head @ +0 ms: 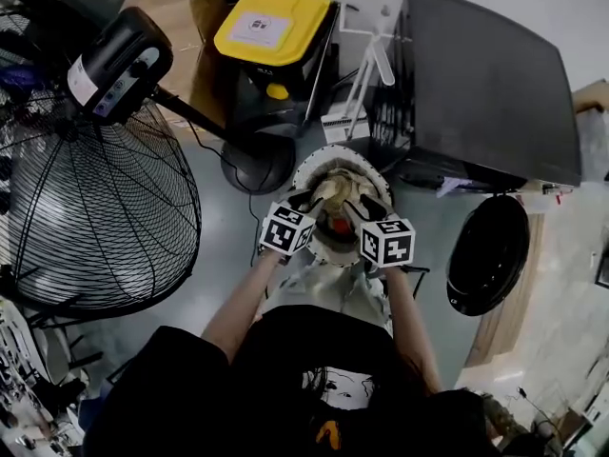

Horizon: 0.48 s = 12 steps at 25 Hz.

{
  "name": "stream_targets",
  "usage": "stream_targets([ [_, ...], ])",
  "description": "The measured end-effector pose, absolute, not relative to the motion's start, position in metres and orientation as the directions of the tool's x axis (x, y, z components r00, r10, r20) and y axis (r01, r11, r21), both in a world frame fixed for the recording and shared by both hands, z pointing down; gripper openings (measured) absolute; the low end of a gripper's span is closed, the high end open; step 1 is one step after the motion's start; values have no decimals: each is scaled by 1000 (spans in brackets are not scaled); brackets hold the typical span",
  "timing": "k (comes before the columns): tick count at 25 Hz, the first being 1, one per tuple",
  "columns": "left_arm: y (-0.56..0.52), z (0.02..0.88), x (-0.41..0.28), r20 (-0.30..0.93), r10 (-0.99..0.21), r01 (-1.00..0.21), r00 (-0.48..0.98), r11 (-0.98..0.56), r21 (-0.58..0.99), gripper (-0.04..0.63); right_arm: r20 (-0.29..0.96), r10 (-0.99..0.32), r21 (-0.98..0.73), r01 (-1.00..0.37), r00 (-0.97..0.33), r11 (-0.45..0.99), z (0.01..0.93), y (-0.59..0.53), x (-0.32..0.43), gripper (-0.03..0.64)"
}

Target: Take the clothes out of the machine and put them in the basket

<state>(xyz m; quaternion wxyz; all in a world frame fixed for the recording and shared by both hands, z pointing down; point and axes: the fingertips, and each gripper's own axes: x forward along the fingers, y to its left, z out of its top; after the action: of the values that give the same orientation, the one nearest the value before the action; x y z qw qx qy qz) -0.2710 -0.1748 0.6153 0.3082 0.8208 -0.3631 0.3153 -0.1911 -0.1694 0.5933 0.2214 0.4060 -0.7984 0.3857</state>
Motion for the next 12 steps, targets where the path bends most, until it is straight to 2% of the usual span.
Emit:
stream_targets([
  [12, -162, 602, -252, 713, -372, -723, 594, -635, 271, 103, 644, -567, -446, -854, -514, 267, 582, -150, -160, 198],
])
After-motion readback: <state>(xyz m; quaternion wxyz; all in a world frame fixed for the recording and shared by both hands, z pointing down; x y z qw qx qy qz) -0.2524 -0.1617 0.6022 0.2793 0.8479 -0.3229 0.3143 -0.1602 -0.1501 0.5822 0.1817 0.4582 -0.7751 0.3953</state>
